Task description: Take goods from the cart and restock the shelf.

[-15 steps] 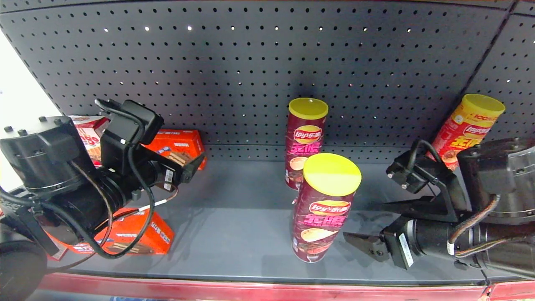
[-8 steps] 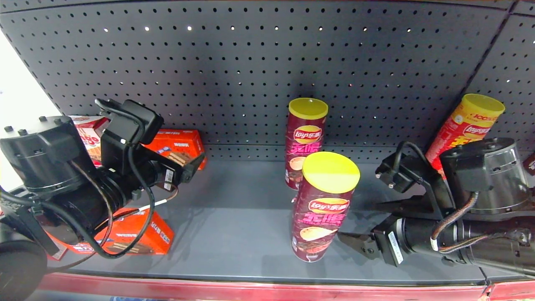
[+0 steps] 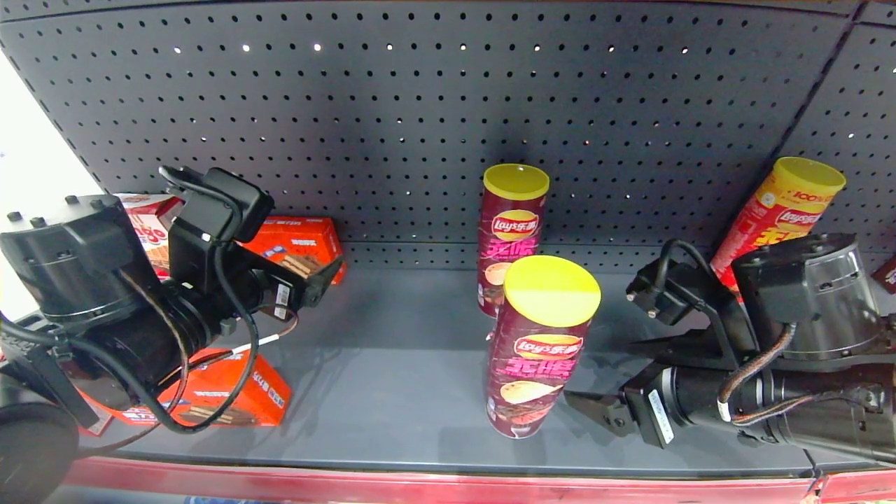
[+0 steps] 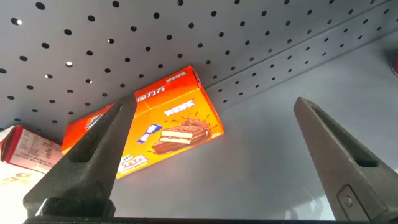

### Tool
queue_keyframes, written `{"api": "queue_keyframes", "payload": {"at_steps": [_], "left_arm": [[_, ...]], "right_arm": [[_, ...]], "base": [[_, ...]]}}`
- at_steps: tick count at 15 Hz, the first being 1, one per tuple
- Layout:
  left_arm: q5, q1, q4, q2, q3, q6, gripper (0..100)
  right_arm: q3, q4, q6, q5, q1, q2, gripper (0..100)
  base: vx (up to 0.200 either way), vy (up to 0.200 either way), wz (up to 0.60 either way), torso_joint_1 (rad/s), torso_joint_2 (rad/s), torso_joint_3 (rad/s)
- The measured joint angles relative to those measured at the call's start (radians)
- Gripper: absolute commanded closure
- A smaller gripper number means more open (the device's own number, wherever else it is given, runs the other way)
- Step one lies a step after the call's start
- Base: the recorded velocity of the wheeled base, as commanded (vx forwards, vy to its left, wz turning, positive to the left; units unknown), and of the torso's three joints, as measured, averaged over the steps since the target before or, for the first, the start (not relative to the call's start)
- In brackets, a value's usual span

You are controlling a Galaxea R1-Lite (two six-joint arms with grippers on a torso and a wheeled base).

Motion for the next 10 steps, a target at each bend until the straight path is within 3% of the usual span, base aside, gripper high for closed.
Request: {"api": "queue_keyframes", "payload": {"at_steps": [10], "left_arm": [[-0.001, 0.000, 0.005, 0.002, -0.013, 0.000, 0]], "right_arm": [[-0.019, -0.006, 0.000, 0.000, 0.006, 0.028, 0]], "base": [[0.000, 0.000, 0.00, 0.000, 0.00, 0.000]]}}
